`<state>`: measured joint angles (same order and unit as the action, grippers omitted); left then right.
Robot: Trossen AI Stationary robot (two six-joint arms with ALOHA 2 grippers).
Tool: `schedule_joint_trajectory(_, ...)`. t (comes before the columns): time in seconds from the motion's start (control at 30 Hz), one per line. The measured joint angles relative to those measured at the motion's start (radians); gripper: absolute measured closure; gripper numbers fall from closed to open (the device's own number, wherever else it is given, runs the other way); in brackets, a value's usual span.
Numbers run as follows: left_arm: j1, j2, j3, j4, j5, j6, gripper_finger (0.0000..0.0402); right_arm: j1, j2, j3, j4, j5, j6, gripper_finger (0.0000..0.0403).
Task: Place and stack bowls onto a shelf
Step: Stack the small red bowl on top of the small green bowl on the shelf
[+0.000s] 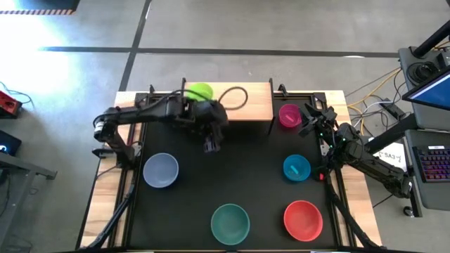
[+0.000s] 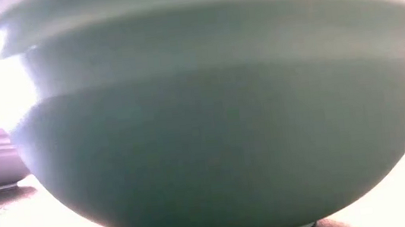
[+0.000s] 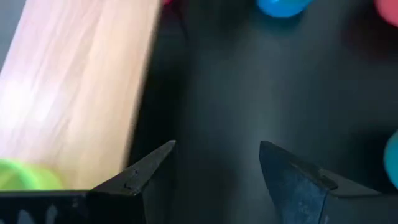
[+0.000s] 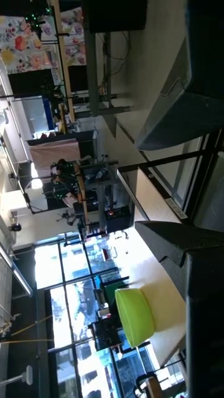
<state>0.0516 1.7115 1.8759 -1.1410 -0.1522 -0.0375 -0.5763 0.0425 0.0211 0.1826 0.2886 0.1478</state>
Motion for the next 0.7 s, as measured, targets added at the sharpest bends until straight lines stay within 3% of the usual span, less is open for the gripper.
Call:
schedule_joint_trajectory(0.33, -0.133, 0.000, -0.084, 0.044, -0.153, -0.134, 0.0192, 0.000, 0.000, 0.000, 0.000, 0.000, 0.000, 0.0218)
schedule_joint_trajectory(0.7, -0.244, 0.000, -0.320, 0.414, -0.154, -0.206, 0.0192, 0.000, 0.000, 0.000, 0.010, -0.001, -0.010, 0.0218)
